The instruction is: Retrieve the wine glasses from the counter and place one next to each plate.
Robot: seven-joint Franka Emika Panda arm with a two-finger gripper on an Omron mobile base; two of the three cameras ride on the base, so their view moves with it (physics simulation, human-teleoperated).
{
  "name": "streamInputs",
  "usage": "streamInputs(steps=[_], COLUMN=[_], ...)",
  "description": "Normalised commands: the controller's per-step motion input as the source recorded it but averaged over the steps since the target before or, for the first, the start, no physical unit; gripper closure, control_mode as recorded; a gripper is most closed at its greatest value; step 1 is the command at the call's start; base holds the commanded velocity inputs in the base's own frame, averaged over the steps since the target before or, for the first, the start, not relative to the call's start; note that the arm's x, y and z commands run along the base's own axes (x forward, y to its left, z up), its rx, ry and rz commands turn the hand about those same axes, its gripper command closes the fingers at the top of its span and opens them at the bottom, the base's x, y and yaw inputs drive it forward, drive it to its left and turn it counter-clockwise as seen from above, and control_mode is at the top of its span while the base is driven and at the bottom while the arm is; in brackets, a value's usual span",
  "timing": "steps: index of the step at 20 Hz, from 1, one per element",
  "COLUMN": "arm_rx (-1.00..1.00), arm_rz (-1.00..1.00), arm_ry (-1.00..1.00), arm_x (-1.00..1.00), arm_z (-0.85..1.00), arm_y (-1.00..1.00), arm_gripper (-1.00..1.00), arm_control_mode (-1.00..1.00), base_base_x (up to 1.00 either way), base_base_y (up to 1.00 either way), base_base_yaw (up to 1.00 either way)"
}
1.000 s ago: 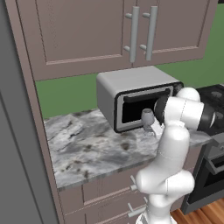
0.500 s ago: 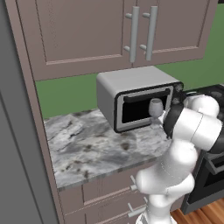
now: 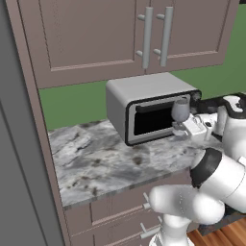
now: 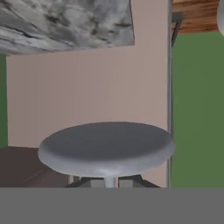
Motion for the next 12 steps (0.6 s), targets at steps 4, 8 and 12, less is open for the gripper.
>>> streamInputs(steps=[4, 8, 12], arm_rx=[0.0, 0.0, 0.02], arm_rz=[0.0, 0.0, 0.0], arm_ry=[-0.17, -0.21, 0.0], arm_x=[-0.7, -0.56, -0.21], arm_z=[0.21, 0.35, 0.45], arm_y=[0.15, 0.14, 0.0], arm_gripper=[1.0, 1.0, 1.0], arm_control_mode=[-1.0, -1.0, -1.0], base_base_x=[0.0, 0.0, 0.0], base_base_y=[0.0, 0.0, 0.0], base_base_yaw=[0.0, 0.0, 0.0])
